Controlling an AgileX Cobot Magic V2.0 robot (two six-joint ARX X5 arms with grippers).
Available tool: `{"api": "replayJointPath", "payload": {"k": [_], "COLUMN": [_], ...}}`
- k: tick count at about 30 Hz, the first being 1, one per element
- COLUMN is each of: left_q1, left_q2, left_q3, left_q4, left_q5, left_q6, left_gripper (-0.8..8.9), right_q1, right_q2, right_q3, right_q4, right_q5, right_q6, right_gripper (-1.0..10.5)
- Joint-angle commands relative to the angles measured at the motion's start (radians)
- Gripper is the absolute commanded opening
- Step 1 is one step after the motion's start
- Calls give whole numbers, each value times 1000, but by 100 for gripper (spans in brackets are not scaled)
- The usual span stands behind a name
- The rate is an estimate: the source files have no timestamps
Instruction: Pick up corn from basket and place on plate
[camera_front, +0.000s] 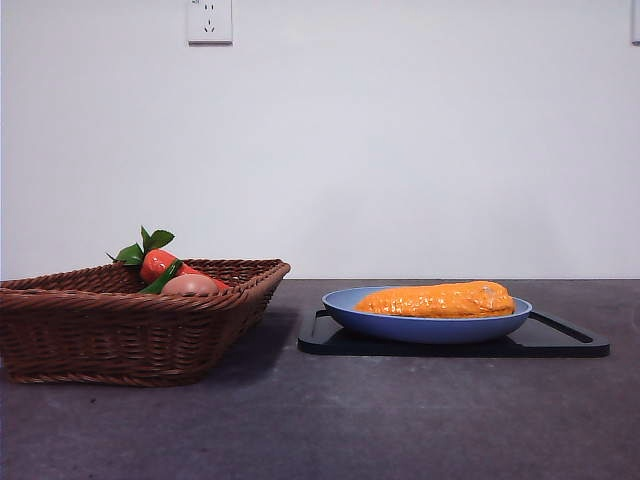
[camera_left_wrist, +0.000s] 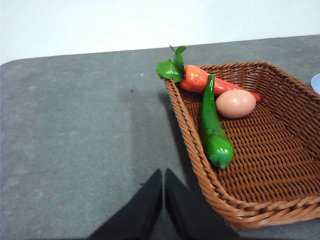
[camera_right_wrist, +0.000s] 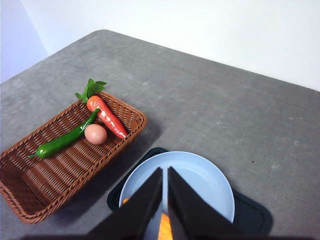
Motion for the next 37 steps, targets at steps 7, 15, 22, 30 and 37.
{"api": "replayJointPath", "payload": {"k": [7,15,22,30,37], "left_q1": [3,3,3,3,3], "left_q2": [-2,-2,-2,-2,-2], "left_q3": [-26,-26,-26,-26,-26], "left_q4": [-10,-6,-6,-6,-6], "left_q5": [0,0,0,0,0], "left_q6": [-39,-39,-39,-38,-39], "left_gripper": [7,8,7,8,7], "right_q1": [3,3,3,3,-31], "right_q2": [7,7,7,7,-37], "right_q3": [18,18,18,18,18], "right_q4": [11,11,11,29,39], "right_q5": [-2,-2,-2,-1,48], "right_q6": [-5,-5,-5,-5,-48], "right_gripper": [3,3,3,3,3]}}
